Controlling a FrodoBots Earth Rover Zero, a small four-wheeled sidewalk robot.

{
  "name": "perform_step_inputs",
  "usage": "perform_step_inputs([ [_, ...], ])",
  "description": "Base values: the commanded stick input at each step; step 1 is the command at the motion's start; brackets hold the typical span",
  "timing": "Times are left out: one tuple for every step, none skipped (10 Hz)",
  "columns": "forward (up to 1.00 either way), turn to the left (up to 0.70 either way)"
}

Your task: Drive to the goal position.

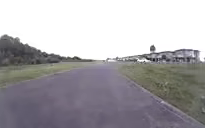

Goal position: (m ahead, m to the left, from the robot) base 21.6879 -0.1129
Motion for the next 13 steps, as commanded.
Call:
perform_step_inputs([
  [0.70,0.00],
  [0.70,0.00],
  [0.70,0.00],
  [0.70,0.00],
  [0.70,0.00],
  [0.70,0.00],
  [0.70,0.00],
  [0.70,0.00],
  [0.70,0.00],
  [0.70,0.00],
  [0.70,0.00],
  [0.70,0.00],
  [0.70,0.00],
])
